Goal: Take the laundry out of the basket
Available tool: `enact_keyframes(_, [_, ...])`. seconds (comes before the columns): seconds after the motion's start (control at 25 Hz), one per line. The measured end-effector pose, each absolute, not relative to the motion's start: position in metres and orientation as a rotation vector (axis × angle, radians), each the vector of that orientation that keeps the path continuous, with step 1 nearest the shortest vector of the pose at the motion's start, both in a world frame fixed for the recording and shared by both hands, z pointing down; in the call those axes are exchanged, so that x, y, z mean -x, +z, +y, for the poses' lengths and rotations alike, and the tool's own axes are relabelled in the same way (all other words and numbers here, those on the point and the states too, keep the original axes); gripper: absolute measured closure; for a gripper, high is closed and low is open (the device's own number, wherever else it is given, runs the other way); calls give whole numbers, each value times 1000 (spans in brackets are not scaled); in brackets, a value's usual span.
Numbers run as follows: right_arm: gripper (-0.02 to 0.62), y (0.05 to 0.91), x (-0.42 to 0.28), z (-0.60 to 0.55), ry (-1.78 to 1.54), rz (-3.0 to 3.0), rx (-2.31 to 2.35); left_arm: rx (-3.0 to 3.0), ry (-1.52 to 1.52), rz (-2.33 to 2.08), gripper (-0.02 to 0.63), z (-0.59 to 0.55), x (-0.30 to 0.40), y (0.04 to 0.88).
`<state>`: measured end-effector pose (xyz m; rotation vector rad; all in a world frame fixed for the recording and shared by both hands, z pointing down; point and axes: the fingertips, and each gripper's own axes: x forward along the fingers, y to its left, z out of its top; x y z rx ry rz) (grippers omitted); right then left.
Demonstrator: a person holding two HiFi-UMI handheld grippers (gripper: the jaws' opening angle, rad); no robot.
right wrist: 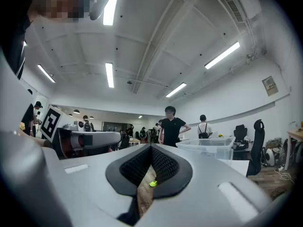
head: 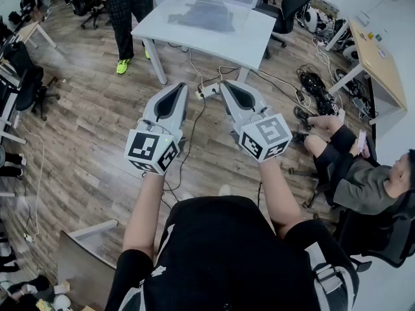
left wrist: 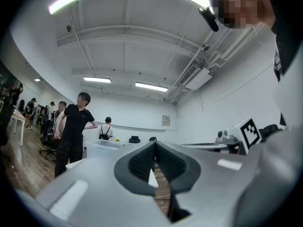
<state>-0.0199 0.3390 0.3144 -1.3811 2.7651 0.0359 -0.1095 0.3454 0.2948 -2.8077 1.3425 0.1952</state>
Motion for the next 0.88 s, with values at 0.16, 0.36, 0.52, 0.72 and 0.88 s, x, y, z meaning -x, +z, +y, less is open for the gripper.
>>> enact_keyframes(0.16, [595,315,18,341,32,2764,1380,2811,185,1345,598,347,106,298])
enact_keyframes(0.36, [595,311,16,342,2,2737,1332,2814,174,1354,598,346,105,302])
enact_keyframes(0.52, [595,312,15,342,-3,2738,1325,2813,167,1362,598,345,104,304])
enact_keyframes(0.72, [595,318,9,342,-11,2757,1322,2815,159,1370,598,344,97,308])
enact_keyframes(0.88, [595,321,-3,341,-17,2760,1324,2820,148,1371,598,343,85,311])
